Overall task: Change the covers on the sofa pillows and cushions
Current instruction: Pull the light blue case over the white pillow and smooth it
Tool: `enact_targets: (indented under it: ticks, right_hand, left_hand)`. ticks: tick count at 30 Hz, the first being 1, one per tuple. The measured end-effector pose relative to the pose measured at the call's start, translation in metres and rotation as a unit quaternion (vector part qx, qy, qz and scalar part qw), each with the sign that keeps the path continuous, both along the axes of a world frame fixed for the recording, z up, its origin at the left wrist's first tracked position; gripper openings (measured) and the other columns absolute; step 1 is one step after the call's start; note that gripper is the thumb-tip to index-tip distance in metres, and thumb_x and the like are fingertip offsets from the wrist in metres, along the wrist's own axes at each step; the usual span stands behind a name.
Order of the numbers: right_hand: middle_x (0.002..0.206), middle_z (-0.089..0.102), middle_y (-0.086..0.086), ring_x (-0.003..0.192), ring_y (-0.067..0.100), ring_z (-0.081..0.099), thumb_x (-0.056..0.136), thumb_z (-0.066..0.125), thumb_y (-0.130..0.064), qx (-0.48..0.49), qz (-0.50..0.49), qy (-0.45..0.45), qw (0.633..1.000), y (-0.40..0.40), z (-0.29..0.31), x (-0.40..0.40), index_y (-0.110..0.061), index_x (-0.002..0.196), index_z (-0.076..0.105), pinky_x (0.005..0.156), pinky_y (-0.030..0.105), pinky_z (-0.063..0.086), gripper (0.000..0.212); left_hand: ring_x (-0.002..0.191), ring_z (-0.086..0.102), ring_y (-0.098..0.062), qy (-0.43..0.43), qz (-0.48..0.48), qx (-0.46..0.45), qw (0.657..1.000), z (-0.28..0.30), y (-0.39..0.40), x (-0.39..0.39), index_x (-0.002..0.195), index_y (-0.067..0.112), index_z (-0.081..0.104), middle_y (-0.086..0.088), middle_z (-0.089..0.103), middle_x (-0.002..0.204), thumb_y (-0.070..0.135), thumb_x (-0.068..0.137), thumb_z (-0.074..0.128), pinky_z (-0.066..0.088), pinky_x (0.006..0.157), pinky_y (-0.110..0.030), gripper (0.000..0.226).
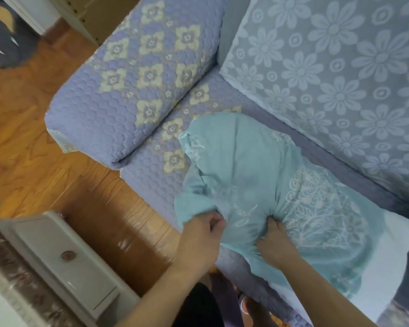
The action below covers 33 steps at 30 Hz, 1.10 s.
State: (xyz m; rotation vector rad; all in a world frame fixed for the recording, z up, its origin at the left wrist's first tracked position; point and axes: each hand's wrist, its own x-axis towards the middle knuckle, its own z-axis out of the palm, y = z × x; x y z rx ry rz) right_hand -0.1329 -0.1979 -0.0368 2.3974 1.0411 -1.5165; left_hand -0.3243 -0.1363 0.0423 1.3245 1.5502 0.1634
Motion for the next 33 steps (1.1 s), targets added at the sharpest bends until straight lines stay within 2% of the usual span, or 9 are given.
enact_targets:
  ticks: [2, 5, 9, 12, 17, 21, 25, 29, 33]
  right_hand:
    - [0.157, 0.022, 0.010, 0.141, 0.029, 0.032, 0.092, 0.056, -0.017, 0.011, -0.008, 0.009, 1.000, 0.001, 0.001, 0.001, -0.014, 0.157, 0.015, 0.114, 0.035, 0.028, 0.076]
    - [0.153, 0.031, 0.013, 0.138, 0.029, 0.036, 0.090, 0.059, -0.016, 0.027, -0.038, 0.015, 0.999, 0.005, 0.000, 0.002, -0.015, 0.156, 0.022, 0.113, 0.035, 0.028, 0.076]
    - [0.147, 0.034, 0.014, 0.130, 0.034, 0.043, 0.090, 0.056, -0.017, 0.043, -0.031, 0.003, 0.999, 0.009, 0.008, -0.014, -0.013, 0.153, 0.022, 0.105, 0.037, 0.037, 0.072]
    - [0.142, 0.033, 0.015, 0.123, 0.038, 0.050, 0.091, 0.055, -0.018, 0.056, 0.023, -0.048, 0.997, 0.012, 0.022, -0.034, -0.013, 0.150, 0.024, 0.098, 0.040, 0.043, 0.067]
    - [0.115, 0.048, 0.002, 0.099, 0.024, 0.056, 0.090, 0.059, -0.017, 0.256, 0.157, -0.071, 0.951, 0.025, 0.035, -0.068, -0.015, 0.114, 0.052, 0.078, 0.032, 0.046, 0.026]
    - [0.121, 0.050, 0.003, 0.108, 0.024, 0.050, 0.081, 0.071, -0.027, 0.275, 0.326, -0.062, 0.902, 0.045, 0.017, -0.089, -0.020, 0.119, 0.056, 0.081, 0.036, 0.050, 0.042]
    - [0.111, 0.055, 0.007, 0.099, 0.029, 0.057, 0.058, 0.086, -0.016, 0.248, 0.381, -0.127, 0.882, 0.058, -0.005, -0.092, -0.019, 0.108, 0.057, 0.069, 0.041, 0.050, 0.058]
    - [0.105, 0.060, 0.012, 0.094, 0.032, 0.061, 0.056, 0.087, -0.010, 0.237, 0.390, -0.147, 0.877, 0.060, -0.014, -0.082, -0.014, 0.099, 0.064, 0.067, 0.041, 0.054, 0.049]
    - [0.116, 0.055, 0.012, 0.112, 0.033, 0.052, 0.079, 0.070, -0.011, 0.243, 0.356, -0.113, 0.895, 0.059, -0.020, -0.076, -0.013, 0.107, 0.063, 0.083, 0.045, 0.053, 0.029]
  left_hand:
    - [0.081, 0.058, -0.008, 0.069, -0.009, 0.063, 0.996, -0.029, -0.010, 0.002, 0.084, 0.029, 0.062, 0.015, 0.062, 0.079, 0.020, 0.101, 0.054, 0.046, 0.079, -0.031, 0.020]
    - [0.092, 0.064, -0.018, 0.072, 0.023, 0.061, 0.995, -0.051, -0.016, -0.004, 0.126, 0.028, 0.057, 0.006, 0.062, 0.109, 0.010, 0.101, 0.042, 0.053, 0.085, -0.034, 0.034]
    - [0.082, 0.070, -0.016, -0.008, 0.148, -0.007, 0.989, -0.059, -0.022, -0.007, 0.131, 0.043, 0.036, 0.013, 0.057, 0.105, 0.017, 0.105, 0.047, 0.049, 0.061, -0.014, 0.038]
    - [0.094, 0.065, -0.013, 0.042, 0.145, 0.012, 0.988, -0.073, -0.025, -0.013, 0.141, 0.032, 0.037, 0.011, 0.055, 0.111, 0.025, 0.101, 0.059, 0.053, 0.075, -0.025, 0.046]
    - [0.088, 0.062, -0.019, 0.046, 0.298, 0.021, 0.953, -0.085, -0.016, -0.019, 0.098, 0.019, 0.055, -0.001, 0.060, 0.096, 0.022, 0.095, 0.066, 0.047, 0.071, -0.027, 0.012]
    - [0.090, 0.068, -0.024, -0.099, 0.498, -0.136, 0.851, -0.103, -0.015, -0.016, 0.101, 0.012, 0.059, -0.013, 0.067, 0.102, 0.015, 0.101, 0.057, 0.059, 0.081, -0.042, 0.004]
    - [0.092, 0.069, -0.023, -0.172, 0.600, -0.173, 0.761, -0.108, -0.016, -0.018, 0.115, 0.016, 0.056, -0.007, 0.068, 0.108, 0.022, 0.107, 0.050, 0.055, 0.073, -0.035, 0.012]
    - [0.076, 0.062, -0.017, -0.160, 0.590, -0.180, 0.771, -0.115, -0.016, -0.031, 0.095, 0.015, 0.058, -0.005, 0.066, 0.092, 0.021, 0.105, 0.054, 0.046, 0.067, -0.029, 0.012]
    - [0.068, 0.057, -0.019, -0.083, 0.521, -0.168, 0.833, -0.110, -0.035, -0.034, 0.089, 0.010, 0.055, -0.008, 0.059, 0.077, 0.019, 0.103, 0.056, 0.048, 0.065, -0.032, 0.016]
